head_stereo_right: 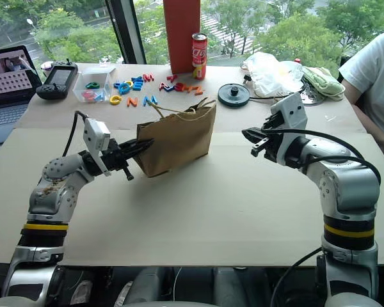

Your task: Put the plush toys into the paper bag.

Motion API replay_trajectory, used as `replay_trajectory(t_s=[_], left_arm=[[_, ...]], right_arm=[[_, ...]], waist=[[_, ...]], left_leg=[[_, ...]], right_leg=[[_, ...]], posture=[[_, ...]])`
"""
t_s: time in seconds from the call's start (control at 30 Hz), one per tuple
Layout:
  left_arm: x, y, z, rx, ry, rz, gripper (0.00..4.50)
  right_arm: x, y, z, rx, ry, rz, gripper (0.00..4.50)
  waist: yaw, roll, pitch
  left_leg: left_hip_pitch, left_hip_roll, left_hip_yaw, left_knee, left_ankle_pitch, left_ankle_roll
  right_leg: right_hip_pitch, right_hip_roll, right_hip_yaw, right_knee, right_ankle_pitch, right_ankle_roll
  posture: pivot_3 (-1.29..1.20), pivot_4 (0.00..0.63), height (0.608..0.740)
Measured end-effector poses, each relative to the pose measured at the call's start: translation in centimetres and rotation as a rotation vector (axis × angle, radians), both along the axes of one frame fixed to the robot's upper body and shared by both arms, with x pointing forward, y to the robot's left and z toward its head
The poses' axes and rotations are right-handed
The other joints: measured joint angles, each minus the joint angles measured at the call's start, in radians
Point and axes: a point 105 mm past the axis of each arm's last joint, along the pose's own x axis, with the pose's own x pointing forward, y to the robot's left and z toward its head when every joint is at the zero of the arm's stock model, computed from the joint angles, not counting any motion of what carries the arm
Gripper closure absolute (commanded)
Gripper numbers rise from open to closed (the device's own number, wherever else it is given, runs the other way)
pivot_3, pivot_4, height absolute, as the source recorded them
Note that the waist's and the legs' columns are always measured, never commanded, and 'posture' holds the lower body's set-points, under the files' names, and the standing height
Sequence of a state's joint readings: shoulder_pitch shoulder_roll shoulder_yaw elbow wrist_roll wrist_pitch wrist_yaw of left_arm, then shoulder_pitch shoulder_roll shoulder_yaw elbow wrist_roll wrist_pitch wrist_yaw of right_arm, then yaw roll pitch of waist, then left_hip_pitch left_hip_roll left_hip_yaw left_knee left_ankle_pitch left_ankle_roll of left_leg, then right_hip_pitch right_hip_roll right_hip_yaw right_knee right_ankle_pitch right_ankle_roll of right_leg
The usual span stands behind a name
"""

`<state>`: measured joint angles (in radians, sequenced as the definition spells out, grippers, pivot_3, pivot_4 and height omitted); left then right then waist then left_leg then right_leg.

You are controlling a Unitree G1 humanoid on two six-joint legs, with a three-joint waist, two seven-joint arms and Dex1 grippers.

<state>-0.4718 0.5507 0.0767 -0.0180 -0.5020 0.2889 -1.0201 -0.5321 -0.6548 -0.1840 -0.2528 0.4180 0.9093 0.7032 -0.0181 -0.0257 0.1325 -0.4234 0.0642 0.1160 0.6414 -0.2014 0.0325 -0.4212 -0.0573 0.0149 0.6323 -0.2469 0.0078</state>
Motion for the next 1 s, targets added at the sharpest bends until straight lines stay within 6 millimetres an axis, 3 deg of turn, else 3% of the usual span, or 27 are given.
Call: replay_trajectory(t_s=[0.3, 0.5, 0.8, 1.0], left_arm=[[-2.9, 0.5, 1.1, 0.082, 0.098, -0.252, 4.30], [-4.0, 0.3, -1.3, 0.116, 0.188, -0.346, 4.30], [-2.7, 2.6, -4.3, 0.196, 0.241, -0.294, 4.30], [-2.0, 2.7, -4.3, 0.231, 0.198, -0.293, 4.30]], right_arm=[[0.2, -3.0, 0.6, -0.049, -0.009, -0.029, 4.50], [-0.3, -2.9, -0.2, -0.070, 0.017, 0.000, 4.50], [-2.3, -1.5, -1.5, -0.123, 0.066, 0.126, 4.50], [-2.7, -1.1, -1.6, -0.137, 0.076, 0.163, 4.50]], waist=[[0.009, 0.000, 0.000], [0.009, 0.000, 0.000], [0.009, 0.000, 0.000], [0.011, 0.000, 0.000]], left_leg=[[0.000, -0.001, 0.000, 0.001, 0.000, 0.000], [-0.001, -0.001, 0.000, 0.000, 0.000, 0.000], [-0.001, -0.001, 0.000, 0.001, 0.000, 0.000], [-0.001, -0.001, 0.000, 0.001, 0.000, 0.000]], right_leg=[[0.001, -0.001, 0.000, -0.001, 0.000, 0.001], [0.000, 0.000, 0.000, -0.001, 0.000, 0.001], [0.000, -0.001, 0.000, -0.001, 0.000, 0.001], [0.000, -0.001, 0.000, -0.001, 0.000, 0.001]], posture=[[0.00, 0.150, 0.739], [0.00, 0.150, 0.739], [0.00, 0.150, 0.739], [0.00, 0.150, 0.739]])
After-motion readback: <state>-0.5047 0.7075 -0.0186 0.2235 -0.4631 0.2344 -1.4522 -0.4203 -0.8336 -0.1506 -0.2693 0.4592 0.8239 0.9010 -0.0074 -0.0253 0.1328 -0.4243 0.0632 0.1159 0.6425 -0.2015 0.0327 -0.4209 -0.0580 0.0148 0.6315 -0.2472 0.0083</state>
